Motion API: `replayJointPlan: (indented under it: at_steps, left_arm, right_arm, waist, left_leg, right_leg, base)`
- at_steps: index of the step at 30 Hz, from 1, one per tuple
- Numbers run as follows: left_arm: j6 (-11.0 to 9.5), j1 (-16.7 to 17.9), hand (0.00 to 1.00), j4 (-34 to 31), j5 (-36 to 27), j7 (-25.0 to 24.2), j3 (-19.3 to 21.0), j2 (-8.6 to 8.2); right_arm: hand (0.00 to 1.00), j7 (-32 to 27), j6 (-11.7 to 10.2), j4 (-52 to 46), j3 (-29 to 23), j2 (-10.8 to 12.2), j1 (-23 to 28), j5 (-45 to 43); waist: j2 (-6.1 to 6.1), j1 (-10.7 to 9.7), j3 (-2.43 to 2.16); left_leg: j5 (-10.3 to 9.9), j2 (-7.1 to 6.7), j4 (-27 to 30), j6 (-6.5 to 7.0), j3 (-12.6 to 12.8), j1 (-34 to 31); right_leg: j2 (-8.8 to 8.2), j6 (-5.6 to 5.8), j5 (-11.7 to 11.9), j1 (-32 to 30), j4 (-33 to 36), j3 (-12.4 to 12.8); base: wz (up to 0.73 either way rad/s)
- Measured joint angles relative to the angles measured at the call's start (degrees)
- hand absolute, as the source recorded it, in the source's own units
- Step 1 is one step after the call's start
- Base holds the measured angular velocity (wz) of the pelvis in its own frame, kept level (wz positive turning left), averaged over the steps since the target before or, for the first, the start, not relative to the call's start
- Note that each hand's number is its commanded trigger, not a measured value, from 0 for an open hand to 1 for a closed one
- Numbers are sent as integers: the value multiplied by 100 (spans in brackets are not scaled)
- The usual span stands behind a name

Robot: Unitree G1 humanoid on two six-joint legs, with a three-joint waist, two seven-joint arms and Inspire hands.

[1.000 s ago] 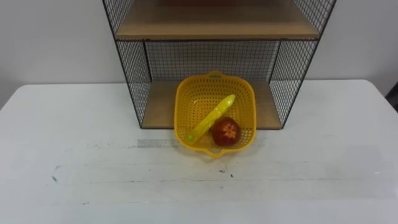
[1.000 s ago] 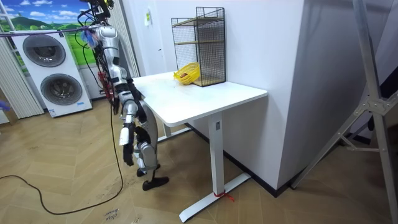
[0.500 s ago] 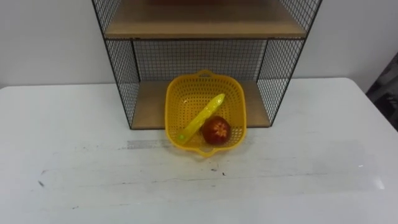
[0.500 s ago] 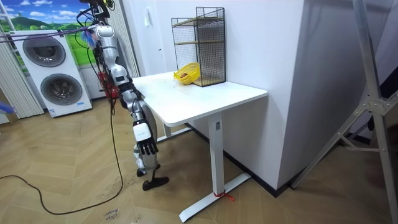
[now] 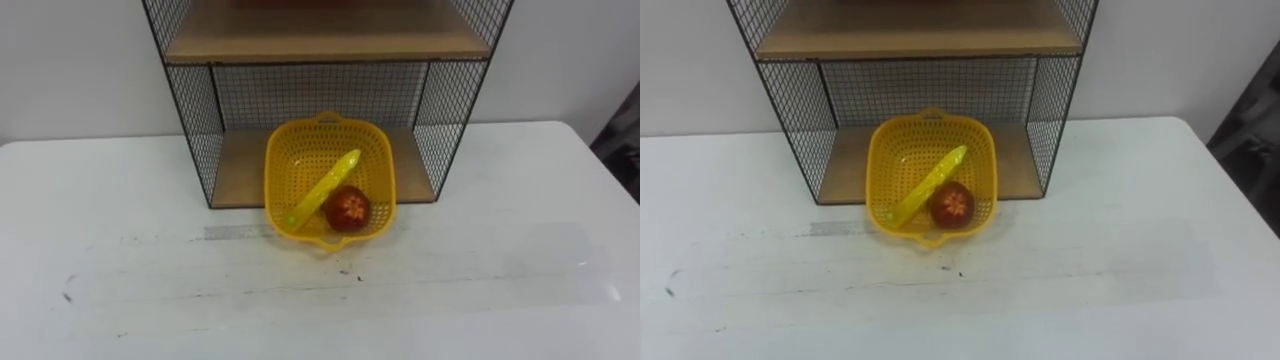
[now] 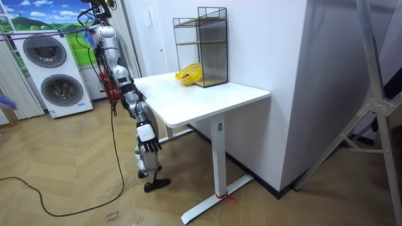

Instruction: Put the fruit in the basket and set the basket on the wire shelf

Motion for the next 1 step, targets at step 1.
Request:
replayJointPlan:
  at_steps: [1]
  left_arm:
    - [39,1,0,4,29,-43,1,-12]
  right_arm:
    - [0,24,3,18,-6,-3,1,-2]
  waist:
    - [3,2,-2]
  left_leg:
    - [0,1,0,0,0,1]
  right_leg:
    - [0,-24,15,1,0,-2]
  base:
    - [0]
